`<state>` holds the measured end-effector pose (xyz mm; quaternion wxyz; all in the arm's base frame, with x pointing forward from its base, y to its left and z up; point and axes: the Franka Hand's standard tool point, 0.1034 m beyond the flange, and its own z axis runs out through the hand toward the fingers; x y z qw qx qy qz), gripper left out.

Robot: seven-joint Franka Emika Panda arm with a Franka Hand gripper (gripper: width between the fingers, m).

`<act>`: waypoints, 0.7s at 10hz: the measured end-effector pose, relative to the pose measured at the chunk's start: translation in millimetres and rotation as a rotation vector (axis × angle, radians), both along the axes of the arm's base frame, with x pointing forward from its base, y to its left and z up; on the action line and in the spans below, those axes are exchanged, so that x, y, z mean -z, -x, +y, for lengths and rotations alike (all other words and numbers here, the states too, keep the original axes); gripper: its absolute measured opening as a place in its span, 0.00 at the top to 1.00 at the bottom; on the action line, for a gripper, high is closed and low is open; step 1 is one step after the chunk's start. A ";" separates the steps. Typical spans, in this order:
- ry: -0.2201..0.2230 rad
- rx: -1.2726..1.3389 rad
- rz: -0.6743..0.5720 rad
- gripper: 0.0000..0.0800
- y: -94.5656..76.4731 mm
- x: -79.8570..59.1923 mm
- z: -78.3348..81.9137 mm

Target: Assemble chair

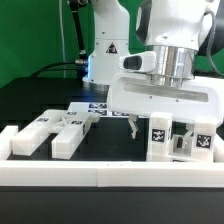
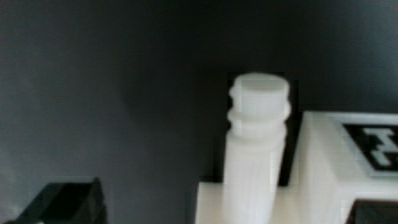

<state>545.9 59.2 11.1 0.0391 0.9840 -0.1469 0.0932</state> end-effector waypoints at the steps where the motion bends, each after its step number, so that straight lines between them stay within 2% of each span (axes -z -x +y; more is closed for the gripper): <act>1: 0.002 -0.002 0.004 0.19 1.6 2.5 0.6; 3: 0.000 -0.008 0.007 0.22 2.8 3.8 4.3; 4: -0.001 -0.009 0.008 0.44 3.1 4.2 5.1; 5: -0.001 -0.009 0.008 0.60 3.2 4.3 5.2; 6: -0.001 -0.010 0.006 0.60 2.6 3.7 5.4; 7: -0.001 -0.011 0.006 0.69 2.5 3.7 5.3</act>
Offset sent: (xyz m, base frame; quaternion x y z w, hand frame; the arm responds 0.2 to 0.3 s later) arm 0.0008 0.0064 -0.0049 0.0026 0.0059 0.0070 1.0000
